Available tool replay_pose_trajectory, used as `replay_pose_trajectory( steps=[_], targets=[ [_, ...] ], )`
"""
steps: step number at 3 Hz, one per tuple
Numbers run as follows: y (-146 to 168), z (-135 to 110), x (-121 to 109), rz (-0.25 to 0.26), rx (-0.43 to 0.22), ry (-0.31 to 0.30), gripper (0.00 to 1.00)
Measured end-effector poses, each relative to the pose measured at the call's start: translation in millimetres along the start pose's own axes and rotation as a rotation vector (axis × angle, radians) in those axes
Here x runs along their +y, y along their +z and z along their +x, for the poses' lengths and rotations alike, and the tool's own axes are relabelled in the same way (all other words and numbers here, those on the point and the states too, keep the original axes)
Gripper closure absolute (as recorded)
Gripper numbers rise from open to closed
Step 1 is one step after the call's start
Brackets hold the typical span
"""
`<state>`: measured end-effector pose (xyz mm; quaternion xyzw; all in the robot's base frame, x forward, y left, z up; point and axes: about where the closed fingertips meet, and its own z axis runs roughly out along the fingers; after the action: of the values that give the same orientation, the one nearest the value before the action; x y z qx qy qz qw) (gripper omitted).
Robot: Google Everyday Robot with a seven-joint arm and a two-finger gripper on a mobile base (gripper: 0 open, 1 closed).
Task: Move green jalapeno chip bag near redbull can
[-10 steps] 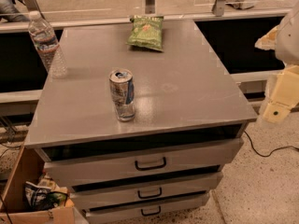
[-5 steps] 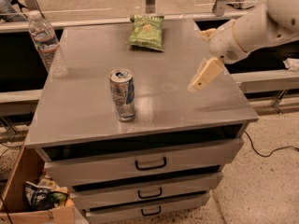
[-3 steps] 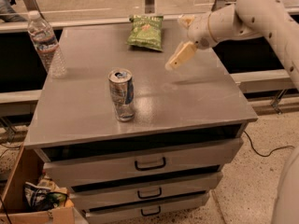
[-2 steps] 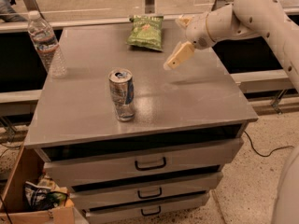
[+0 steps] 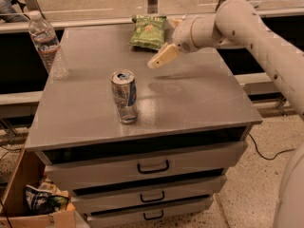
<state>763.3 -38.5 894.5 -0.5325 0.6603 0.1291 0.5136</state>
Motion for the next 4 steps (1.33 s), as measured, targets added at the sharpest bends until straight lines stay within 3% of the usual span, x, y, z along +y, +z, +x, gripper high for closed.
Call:
replay_pose_trajectory(
  steps=[2,3,4],
  targets=[
    [64.0,-7.3,-35.0,0.183,-0.029,0.089,0.00],
    [74.5,4.6,-55.2,0.257,-0.017,0.134,0.00],
    [68.7,18.2,-73.6,0.337,0.002,0.179,0.19]
  ],
)
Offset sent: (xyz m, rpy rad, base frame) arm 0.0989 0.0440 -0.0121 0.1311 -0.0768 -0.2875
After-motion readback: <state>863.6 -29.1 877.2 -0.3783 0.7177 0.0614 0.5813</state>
